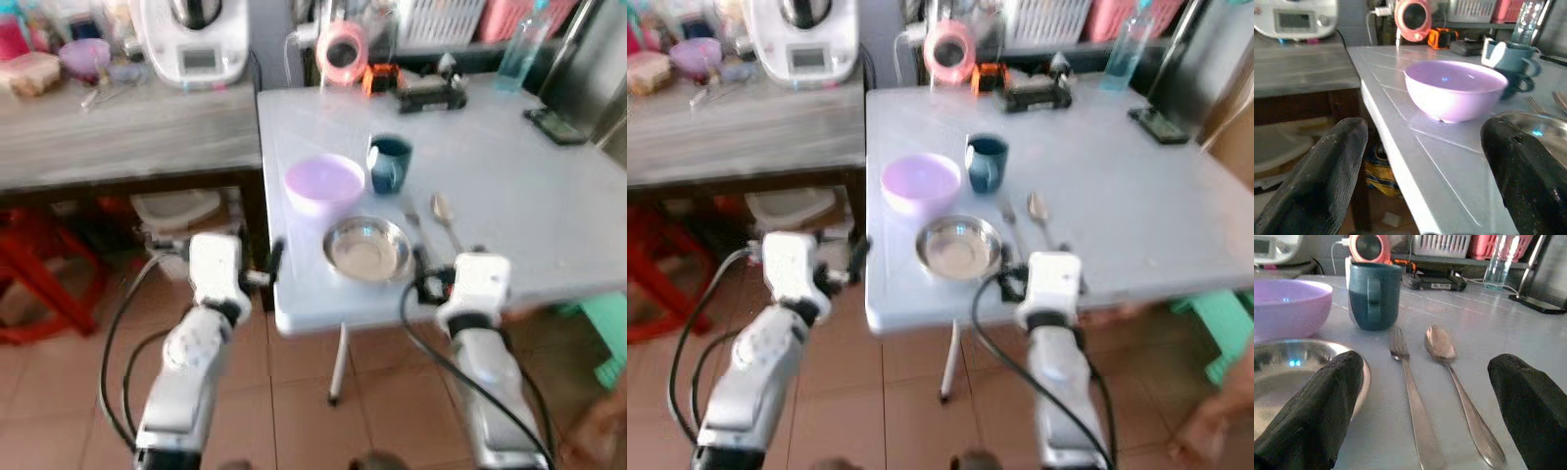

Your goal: Setting the table

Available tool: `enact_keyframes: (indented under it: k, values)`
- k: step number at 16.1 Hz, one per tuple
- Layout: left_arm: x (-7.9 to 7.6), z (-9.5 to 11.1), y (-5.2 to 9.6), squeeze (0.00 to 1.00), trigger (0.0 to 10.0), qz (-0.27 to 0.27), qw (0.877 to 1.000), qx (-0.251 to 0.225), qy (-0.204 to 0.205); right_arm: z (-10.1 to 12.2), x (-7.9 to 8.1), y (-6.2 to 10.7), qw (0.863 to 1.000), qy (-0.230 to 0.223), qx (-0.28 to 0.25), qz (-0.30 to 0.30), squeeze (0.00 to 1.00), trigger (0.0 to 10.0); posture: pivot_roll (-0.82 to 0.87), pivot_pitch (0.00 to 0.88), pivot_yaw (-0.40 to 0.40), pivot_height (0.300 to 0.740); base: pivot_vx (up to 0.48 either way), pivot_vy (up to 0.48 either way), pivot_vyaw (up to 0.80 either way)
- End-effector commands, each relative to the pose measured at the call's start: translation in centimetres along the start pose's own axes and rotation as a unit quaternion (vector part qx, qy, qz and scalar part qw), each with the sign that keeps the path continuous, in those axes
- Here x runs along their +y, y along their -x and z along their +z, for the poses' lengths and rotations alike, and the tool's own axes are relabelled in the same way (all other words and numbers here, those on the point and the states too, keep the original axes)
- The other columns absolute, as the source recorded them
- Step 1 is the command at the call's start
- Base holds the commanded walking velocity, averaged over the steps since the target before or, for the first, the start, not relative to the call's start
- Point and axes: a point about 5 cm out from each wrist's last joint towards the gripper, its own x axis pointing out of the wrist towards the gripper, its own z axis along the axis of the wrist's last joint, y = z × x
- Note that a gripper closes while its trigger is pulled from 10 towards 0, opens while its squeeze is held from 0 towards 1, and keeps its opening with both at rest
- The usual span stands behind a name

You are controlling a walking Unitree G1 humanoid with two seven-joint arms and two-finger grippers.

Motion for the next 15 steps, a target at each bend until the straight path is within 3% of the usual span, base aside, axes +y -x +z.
enact_keyframes:
  k: [1,4,5,6,8,15]
  values:
    - [0.9,0.2,0.2,0.0,10.0,0.016,1.0,-0.001,-0.008,0.3,0.6,-0.1,1.0,-0.007,-0.007,0.01,0.0,10.0,0.0,0.0,0.011,0.74,0.0,0.0,0.0]
    - [0.7,0.3,0.4,0.0,10.0,0.006,1.0,-0.007,-0.028,0.4,0.3,0.0,1.0,-0.017,-0.006,-0.002,0.0,10.0,0.0,0.0,0.009,0.74,0.0,0.0,0.0]
    - [0.4,0.4,0.5,0.0,10.0,-0.005,0.999,-0.012,-0.053,0.3,0.1,0.0,1.0,-0.011,0.001,-0.007,0.0,10.0,0.0,0.0,0.009,0.74,0.0,0.0,0.0]
    - [-0.2,0.3,0.9,0.0,10.0,-0.044,0.998,-0.005,-0.053,0.1,0.0,-0.1,1.0,-0.017,0.01,-0.012,0.0,10.0,0.01,0.0,0.009,0.74,0.0,0.0,0.0]
    - [-0.6,0.1,1.3,0.0,10.0,-0.068,0.994,0.0,-0.089,-0.4,-0.5,-0.4,0.998,-0.041,0.032,-0.022,0.0,10.0,0.01,0.0,0.012,0.74,0.0,0.0,0.0]
    - [-0.2,0.2,2.1,0.0,10.0,-0.078,0.991,0.004,-0.112,1.0,-1.3,-2.6,0.996,-0.079,0.038,0.023,0.0,10.0,0.02,0.003,0.027,0.74,0.0,0.0,0.0]
